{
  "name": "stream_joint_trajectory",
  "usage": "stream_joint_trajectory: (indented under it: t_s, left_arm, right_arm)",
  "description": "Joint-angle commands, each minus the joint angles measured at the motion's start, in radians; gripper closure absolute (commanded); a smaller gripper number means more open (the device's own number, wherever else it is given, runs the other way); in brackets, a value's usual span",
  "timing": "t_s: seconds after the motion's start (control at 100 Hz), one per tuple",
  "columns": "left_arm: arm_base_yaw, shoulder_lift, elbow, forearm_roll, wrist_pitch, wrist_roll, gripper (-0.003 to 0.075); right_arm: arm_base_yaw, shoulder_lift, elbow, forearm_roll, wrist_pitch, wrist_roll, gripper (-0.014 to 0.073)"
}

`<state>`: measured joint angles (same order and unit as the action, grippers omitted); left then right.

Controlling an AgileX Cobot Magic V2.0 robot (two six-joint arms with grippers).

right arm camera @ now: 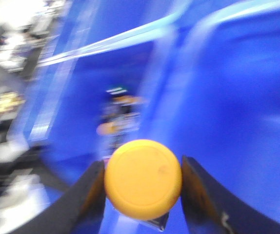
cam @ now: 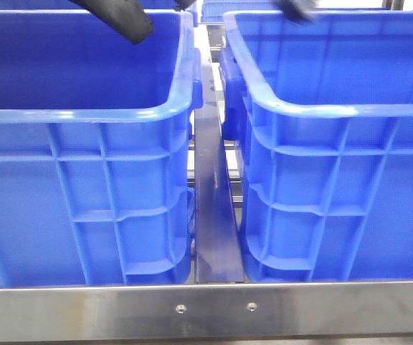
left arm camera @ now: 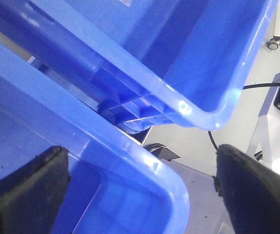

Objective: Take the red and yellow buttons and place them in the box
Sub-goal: 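Carry the yellow button with the right gripper over the other bin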

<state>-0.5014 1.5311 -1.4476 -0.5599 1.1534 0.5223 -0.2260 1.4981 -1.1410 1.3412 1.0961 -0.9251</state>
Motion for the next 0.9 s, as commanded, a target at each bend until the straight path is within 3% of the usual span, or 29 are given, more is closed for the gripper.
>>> stream_joint_trajectory:
  t_s: [0.0,0.26,0.53,0.89]
  left_arm:
    - [-0.007,-0.032,-0.026,-0.05,-0.018,0.001,0.0157]
    - [-0.007,-0.032,-0.026,-0.05,-0.018,0.001,0.0157]
    - [-0.007,-0.032,-0.026,-0.05,-0.02,0.001,0.0158]
    - [-0.007,-0.032,-0.026,-0.05,-0.024,0.001,0.0157]
  right_arm:
    - [-0.052,-0.035,-0.033,-0.023,-0.031,-0.056,0.047]
    - [-0.074,-0.033,-0.031,-0.31,-0.387,-0.06,0.047]
    - [-0.051,-0.003,-0.03,-0.315,-0.668,-0.104,0.047]
    - [0.012,0.114,-0.033,-0.314,-0.846,-0.184,0.047]
